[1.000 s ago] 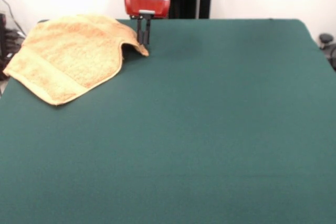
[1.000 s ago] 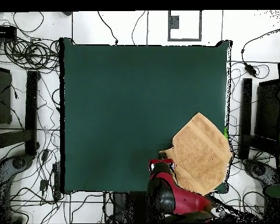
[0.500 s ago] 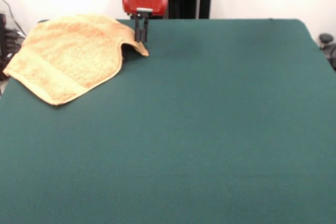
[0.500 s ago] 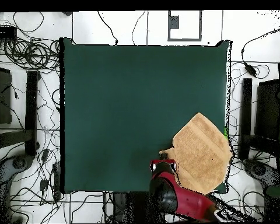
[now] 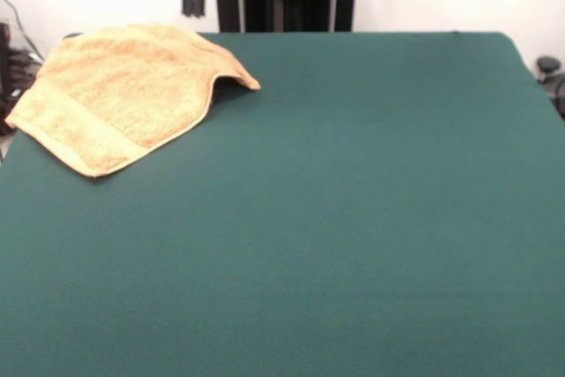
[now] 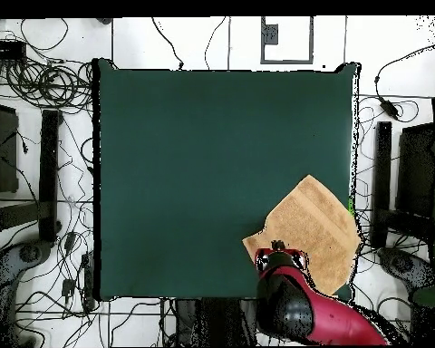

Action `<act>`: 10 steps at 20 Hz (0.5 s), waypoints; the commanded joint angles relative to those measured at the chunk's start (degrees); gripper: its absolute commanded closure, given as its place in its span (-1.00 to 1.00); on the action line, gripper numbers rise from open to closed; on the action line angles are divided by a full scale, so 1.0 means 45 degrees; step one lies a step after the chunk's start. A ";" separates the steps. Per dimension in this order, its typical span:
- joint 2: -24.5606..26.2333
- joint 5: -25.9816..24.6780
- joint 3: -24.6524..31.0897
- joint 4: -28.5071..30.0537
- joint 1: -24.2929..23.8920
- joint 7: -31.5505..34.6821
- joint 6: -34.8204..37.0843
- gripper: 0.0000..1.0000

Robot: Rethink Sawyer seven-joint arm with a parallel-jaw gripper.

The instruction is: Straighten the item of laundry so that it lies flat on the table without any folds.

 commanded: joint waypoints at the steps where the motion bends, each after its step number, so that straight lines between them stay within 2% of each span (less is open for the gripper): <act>1: -0.1919 0.0392 0.2302 0.0527 0.0002 0.1258 0.2253 1.00; 5: -0.1498 0.0014 0.2090 0.0284 0.0210 0.1496 0.1811 1.00; 6: -0.1530 -0.0077 0.2105 0.0302 0.0196 0.1489 0.1720 -1.00; 10: -0.1449 -0.0178 0.1978 0.0300 0.0292 0.1588 0.1451 -1.00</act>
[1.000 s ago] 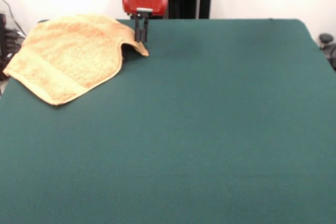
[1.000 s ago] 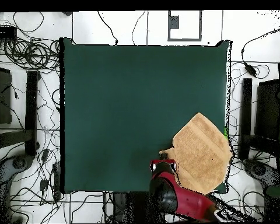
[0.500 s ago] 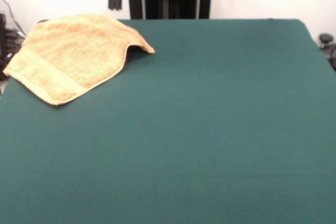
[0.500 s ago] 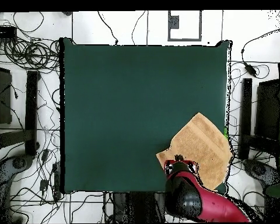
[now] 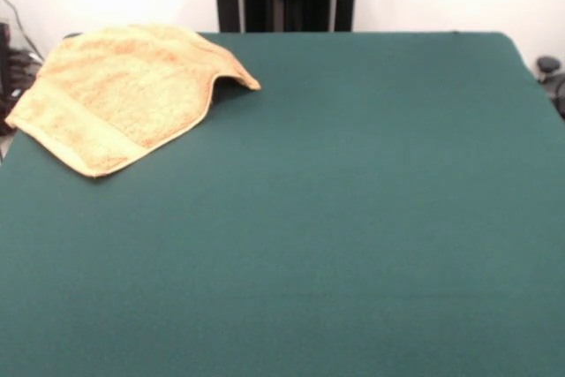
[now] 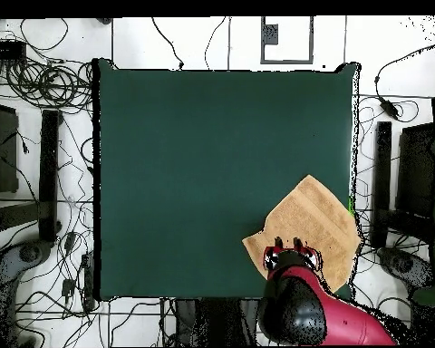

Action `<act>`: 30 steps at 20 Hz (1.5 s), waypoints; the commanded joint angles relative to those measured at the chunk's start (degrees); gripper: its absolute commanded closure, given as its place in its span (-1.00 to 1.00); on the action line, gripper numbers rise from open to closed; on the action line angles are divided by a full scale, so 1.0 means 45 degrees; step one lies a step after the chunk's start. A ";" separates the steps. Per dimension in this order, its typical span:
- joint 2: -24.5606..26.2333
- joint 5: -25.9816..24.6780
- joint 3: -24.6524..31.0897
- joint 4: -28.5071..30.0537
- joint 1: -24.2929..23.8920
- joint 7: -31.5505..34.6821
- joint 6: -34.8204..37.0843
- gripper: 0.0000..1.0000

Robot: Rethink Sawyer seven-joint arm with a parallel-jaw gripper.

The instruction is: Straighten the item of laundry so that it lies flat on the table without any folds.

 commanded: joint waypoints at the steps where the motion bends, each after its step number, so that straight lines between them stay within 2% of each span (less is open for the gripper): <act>1: 0.0075 -0.0183 0.1567 0.0264 0.0501 0.1591 0.0530 -1.00; 10: 0.0481 -0.0246 0.1181 0.0304 0.0782 0.2023 -0.0199 -1.00; 12: 0.1053 -0.0303 0.0795 0.0193 0.1046 0.2192 -0.0651 -1.00; 16: 0.2693 -0.0166 -0.0247 0.0029 0.1849 0.2859 -0.2647 -1.00; 23: 0.5684 0.0487 -0.1005 -0.0013 0.2421 0.3967 -0.6459 -1.00; 30: 0.6810 0.0845 -0.0970 -0.0419 0.2401 0.3739 -0.7363 -1.00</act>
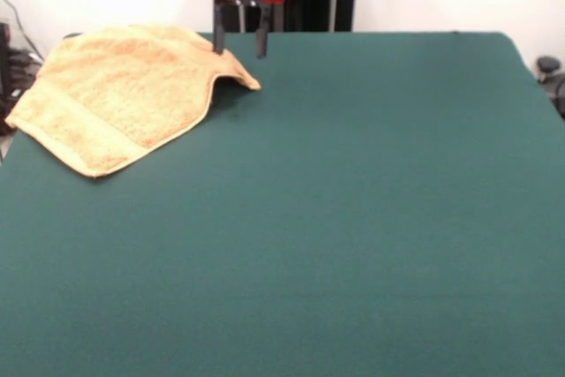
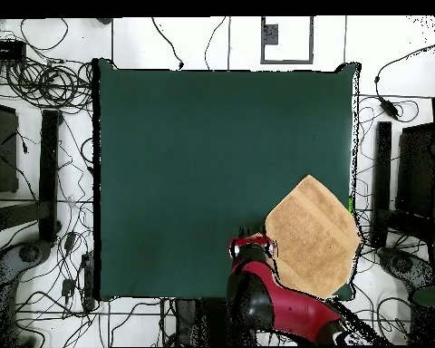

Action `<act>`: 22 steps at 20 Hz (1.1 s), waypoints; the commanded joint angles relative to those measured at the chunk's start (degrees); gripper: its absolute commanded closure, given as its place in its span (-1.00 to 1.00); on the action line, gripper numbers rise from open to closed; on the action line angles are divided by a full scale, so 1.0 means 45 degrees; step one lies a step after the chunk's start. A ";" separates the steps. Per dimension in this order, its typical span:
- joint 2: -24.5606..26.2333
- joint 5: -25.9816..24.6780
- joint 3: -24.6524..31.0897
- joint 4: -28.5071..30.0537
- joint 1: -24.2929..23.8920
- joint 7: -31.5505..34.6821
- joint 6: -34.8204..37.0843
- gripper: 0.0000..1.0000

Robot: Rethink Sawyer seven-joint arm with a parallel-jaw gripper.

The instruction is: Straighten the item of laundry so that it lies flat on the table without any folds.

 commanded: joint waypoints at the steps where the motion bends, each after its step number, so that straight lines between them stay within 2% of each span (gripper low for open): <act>1: 0.2202 0.0815 0.0031 -0.0440 0.0426 0.3613 -0.1010 -1.00; 19: 0.2710 0.0553 0.0219 -0.0971 0.0133 0.3183 -0.0940 -1.00; 22: 0.3344 0.0260 0.0439 -0.1519 -0.0223 0.3009 -0.0791 -1.00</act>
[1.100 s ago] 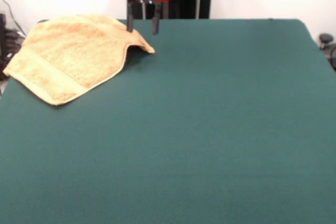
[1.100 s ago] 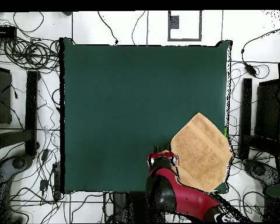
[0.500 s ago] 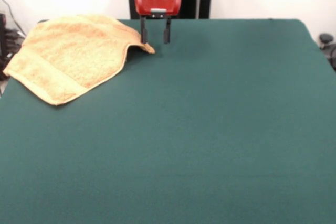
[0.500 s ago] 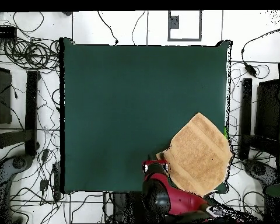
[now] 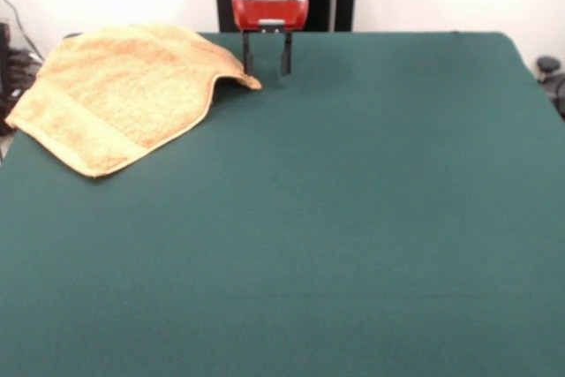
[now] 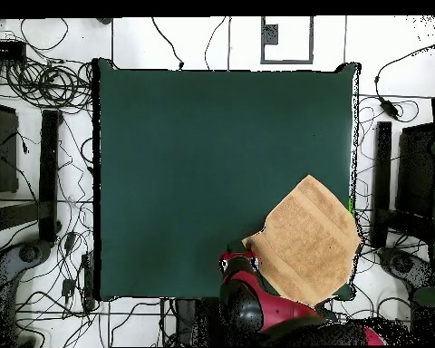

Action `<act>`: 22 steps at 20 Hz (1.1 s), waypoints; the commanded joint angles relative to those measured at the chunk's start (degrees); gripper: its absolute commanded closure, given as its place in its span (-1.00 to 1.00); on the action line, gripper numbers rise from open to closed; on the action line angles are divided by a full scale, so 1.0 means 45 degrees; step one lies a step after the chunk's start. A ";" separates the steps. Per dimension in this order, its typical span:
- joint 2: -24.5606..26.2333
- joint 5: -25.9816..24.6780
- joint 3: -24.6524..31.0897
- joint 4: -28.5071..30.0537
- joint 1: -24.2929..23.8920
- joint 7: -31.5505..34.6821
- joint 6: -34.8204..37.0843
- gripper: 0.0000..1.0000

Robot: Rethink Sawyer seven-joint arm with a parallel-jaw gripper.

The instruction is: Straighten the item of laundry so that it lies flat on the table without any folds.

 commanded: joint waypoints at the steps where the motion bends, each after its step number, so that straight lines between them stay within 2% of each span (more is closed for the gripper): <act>1: 0.0936 0.0135 0.0778 -0.1656 -0.0289 0.2923 -0.0147 -1.00; 6: 0.1569 -0.0053 0.1006 -0.2018 -0.0611 0.2891 -0.0466 -1.00; 11: 0.1532 -0.0125 0.1124 -0.1904 -0.0696 0.2869 -0.0398 -1.00; 19: -0.0125 0.0064 0.1297 -0.0435 -0.0530 0.3107 0.0403 -1.00; 22: -0.1347 0.0096 0.1528 0.0346 -0.0618 0.3113 0.1118 -1.00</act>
